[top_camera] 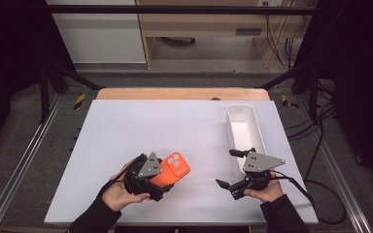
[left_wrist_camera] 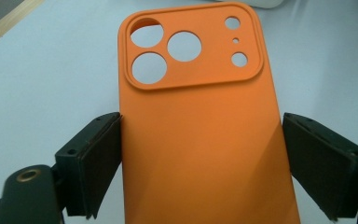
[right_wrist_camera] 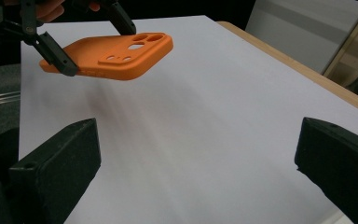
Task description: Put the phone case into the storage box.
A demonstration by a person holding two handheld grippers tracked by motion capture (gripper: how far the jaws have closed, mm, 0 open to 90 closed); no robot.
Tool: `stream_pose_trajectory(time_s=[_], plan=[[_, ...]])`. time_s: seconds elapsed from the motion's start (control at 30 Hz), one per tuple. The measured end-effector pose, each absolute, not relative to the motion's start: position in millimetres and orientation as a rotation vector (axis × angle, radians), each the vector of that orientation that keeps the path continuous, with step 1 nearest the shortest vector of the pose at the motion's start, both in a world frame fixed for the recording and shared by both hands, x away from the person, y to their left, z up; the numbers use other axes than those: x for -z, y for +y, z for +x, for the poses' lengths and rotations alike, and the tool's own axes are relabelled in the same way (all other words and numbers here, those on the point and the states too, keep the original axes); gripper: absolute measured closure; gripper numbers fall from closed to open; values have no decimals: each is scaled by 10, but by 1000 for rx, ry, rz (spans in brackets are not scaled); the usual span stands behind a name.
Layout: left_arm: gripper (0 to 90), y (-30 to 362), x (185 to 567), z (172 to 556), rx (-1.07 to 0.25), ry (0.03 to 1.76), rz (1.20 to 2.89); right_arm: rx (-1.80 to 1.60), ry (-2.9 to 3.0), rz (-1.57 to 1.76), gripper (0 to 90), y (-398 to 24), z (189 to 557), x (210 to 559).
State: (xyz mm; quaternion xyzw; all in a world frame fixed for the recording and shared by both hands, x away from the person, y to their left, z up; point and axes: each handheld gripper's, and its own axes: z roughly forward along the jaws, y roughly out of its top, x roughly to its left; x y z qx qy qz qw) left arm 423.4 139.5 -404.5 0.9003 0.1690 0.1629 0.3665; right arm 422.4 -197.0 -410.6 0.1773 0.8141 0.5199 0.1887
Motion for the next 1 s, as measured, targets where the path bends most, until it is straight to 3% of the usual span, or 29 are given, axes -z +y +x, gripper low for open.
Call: stream_pose_trajectory(time_s=[1.0], plan=[[135, 1173, 4100, 4269, -412, 242, 2376, -1260, 2429, 263, 10, -1716, 4120, 3981]])
